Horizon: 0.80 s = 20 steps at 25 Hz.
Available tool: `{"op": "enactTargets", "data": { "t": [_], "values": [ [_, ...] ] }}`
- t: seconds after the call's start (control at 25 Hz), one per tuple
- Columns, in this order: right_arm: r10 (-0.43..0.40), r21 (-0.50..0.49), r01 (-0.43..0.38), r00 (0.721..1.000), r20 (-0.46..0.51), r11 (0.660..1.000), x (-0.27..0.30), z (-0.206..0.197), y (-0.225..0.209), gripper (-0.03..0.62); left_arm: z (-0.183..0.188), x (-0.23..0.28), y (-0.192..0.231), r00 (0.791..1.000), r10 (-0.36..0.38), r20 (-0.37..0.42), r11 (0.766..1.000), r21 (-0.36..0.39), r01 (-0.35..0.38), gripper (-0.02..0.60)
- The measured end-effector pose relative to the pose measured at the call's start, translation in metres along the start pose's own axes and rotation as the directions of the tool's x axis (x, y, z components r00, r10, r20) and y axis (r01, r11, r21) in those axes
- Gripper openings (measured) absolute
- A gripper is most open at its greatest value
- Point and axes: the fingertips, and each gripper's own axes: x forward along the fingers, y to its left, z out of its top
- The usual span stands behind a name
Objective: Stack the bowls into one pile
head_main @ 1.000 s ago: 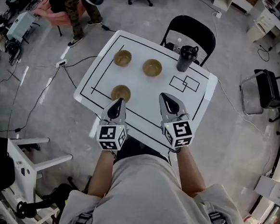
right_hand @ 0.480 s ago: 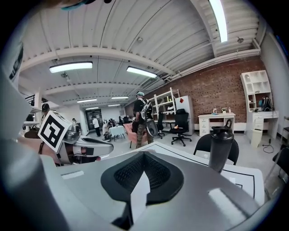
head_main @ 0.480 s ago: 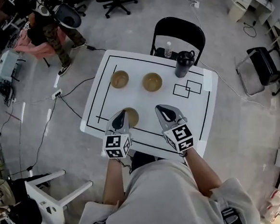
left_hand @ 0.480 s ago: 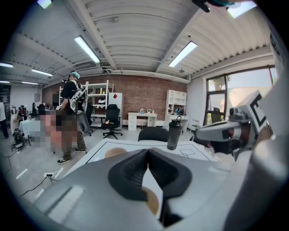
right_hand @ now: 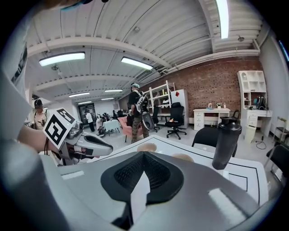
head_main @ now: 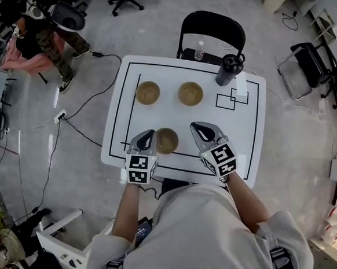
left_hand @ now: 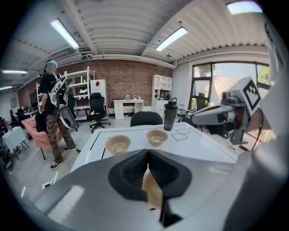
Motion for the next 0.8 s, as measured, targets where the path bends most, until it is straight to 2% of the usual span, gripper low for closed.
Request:
{"op": "enactTargets", "data": {
  "t": [0.24,0.36,0.44,0.56,0.68,0.8],
  "values": [
    [-0.041,0.024,0.042,0.999,-0.015,0.999,0.02,-0.005,0.014,0.0,-0.026,0.01,0.021,0.996,-0.049,-0.071,0.999,0.02,0.051,0.003],
    [-0.07,0.031,0.07,0.997,-0.019,0.997,0.027,-0.008,0.015,0.001,-0.043,0.019,0.019,0.987,-0.094,-0.13,0.995,0.025,0.098,0.003],
    [-0.092,0.04,0.093,0.996,-0.021,0.995,0.031,-0.012,0.014,0.0,-0.055,0.025,0.02,0.975,-0.127,-0.184,0.992,-0.002,0.129,0.003],
    [-0.11,0.041,0.112,0.993,-0.042,0.993,0.037,-0.022,0.016,0.0,-0.067,0.033,0.019,0.96,-0.181,-0.212,0.983,-0.045,0.176,0.003],
    [-0.113,0.043,0.116,0.991,-0.072,0.992,0.038,-0.033,0.022,0.0,-0.079,0.035,0.024,0.952,-0.179,-0.246,0.984,-0.048,0.173,0.003],
    [-0.13,0.059,0.135,0.989,-0.074,0.989,0.039,-0.033,0.018,0.0,-0.08,0.035,0.028,0.948,-0.185,-0.259,0.982,-0.096,0.165,0.003]
  ]
}}
